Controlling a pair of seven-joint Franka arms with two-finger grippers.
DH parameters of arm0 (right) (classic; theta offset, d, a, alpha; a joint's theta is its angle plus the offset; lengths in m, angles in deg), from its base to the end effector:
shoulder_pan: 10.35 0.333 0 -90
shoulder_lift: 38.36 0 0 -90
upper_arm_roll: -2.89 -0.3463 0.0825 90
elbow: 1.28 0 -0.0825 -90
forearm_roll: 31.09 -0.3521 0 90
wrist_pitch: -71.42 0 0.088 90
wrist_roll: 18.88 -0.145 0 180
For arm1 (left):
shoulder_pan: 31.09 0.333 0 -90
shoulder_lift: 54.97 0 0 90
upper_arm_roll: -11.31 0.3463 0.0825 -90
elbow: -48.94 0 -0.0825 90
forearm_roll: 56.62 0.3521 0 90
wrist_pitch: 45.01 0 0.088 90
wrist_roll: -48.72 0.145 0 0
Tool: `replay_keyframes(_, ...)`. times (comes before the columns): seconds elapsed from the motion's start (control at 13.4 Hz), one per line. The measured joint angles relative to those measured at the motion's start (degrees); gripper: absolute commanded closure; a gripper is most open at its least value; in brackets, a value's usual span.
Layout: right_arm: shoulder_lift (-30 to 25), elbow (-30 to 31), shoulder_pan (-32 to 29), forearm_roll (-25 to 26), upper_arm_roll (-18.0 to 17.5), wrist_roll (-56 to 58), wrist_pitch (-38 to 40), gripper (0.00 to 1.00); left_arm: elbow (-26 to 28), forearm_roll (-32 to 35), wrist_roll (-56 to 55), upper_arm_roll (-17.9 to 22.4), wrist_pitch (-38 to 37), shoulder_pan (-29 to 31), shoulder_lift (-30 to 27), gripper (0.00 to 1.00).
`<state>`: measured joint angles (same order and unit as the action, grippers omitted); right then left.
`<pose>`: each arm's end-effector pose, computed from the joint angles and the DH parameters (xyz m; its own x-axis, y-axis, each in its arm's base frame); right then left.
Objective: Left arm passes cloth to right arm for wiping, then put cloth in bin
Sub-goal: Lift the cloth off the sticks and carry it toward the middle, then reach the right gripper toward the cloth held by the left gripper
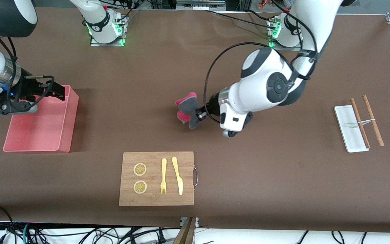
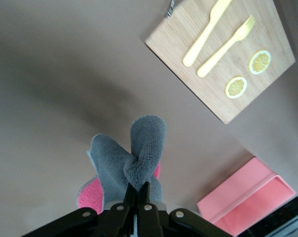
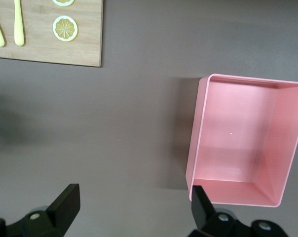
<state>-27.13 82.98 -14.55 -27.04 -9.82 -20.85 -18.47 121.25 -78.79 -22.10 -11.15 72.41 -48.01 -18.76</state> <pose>0.5760 0.0638 0.5546 0.9893 0.1130 -0.0918 0.1163 -0.9927 0.0307 0.5974 -0.4358 0.4390 0.6659 0.5603 -0.4926 0.7332 -0.6134 0.2934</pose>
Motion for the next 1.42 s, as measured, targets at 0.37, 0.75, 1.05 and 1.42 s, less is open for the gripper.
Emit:
replay_keyframes(0.37, 2.1, 0.0, 0.9, -9.9, -0.2, -1.3, -4.5, 0.00, -0.6, -6.2, -3.6, 0.0, 9.2, -3.9, 2.9, 1.00)
replay_keyframes(0.75, 6.8, 0.2, 8.1, -10.5, -0.4, -14.5, -12.4, 0.00, -0.7, -14.5, -5.2, 0.0, 14.6, -5.2, 3.6, 1.00)
replay_keyframes(1.05, 12.7, 0.5, 8.5, -10.5, 0.1, -15.4, -17.6, 0.00, -0.9, -18.4, -5.3, 0.0, 16.9, -5.7, 4.2, 1.00)
replay_keyframes(1.42, 14.6, 0.2, 10.3, -10.5, -0.4, -19.9, -19.1, 0.00, -1.3, -22.5, -5.4, 0.0, 18.1, -5.8, 4.2, 1.00)
